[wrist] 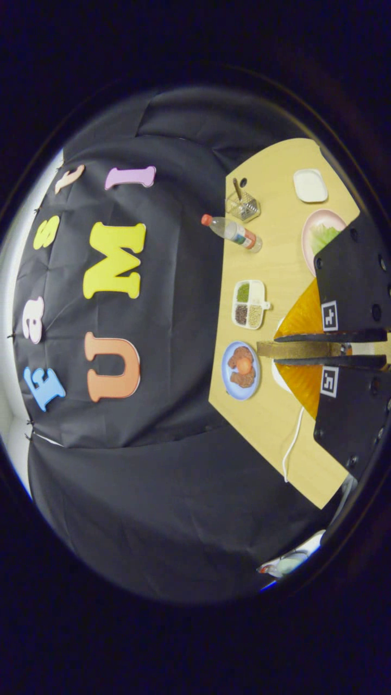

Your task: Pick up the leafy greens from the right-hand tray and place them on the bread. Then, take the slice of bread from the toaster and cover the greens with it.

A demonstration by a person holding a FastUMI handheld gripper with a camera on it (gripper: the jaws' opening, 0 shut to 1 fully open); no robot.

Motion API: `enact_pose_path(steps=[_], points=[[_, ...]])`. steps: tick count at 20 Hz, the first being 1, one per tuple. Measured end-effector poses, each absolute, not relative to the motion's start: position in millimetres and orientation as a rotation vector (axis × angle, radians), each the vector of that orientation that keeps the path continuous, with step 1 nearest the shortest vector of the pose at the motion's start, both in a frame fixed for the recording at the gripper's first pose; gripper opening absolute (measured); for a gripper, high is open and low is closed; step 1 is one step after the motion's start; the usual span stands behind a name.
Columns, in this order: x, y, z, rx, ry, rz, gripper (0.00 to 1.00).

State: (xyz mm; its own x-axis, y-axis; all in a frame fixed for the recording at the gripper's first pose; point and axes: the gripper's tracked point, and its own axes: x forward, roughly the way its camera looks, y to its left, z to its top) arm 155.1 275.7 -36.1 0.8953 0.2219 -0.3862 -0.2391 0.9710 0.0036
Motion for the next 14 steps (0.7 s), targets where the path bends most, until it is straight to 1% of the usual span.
enact_pose_path(steps=[3, 7, 9, 14], points=[[145.9, 259.4, -5.3, -0.039, 0.343, 0.23, 0.09], [140.3, 229.4, -2.2, -0.034, 0.327, 0.204, 0.09], [141.8, 210.4, -17.6, -0.028, 0.345, 0.179, 0.09], [151.9, 169.9, -87.1, -0.046, 0.43, 0.138, 0.09]])
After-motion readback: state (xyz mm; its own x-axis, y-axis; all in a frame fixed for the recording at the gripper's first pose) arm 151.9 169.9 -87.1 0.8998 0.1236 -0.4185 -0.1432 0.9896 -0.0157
